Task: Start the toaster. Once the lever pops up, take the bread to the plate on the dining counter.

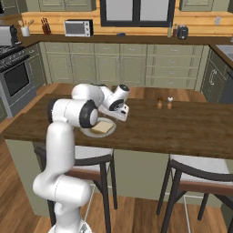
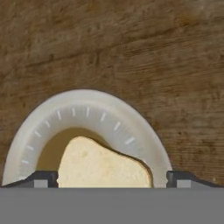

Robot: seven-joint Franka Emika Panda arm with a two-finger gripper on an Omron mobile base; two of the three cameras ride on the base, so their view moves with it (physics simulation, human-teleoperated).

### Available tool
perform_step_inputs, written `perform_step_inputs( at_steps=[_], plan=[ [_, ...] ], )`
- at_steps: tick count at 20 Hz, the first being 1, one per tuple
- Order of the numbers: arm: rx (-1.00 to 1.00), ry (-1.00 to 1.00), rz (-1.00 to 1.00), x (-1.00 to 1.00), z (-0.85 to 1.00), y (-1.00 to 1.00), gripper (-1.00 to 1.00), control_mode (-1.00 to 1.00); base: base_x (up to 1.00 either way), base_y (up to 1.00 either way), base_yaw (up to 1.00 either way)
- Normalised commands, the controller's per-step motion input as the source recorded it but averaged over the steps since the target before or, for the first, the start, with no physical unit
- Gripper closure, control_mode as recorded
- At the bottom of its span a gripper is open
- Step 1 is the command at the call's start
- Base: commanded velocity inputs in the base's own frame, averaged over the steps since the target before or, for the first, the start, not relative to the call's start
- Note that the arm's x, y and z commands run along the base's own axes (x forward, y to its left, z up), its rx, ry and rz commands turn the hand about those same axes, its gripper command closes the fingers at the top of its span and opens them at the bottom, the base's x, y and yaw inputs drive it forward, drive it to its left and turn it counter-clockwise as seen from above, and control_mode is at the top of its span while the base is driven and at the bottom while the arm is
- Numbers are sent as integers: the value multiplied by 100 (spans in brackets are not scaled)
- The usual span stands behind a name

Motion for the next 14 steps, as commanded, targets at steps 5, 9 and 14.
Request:
perform_step_inputs(
  at_steps=[5,9,14],
  plan=[
    [-8,8,-1,-6,21,4,-100,-100,0,0,0],
    [-34,0,0,-15,88,55,-100,-100,0,0,0],
    [-37,0,0,-59,55,56,-100,-100,0,0,0]
  ],
)
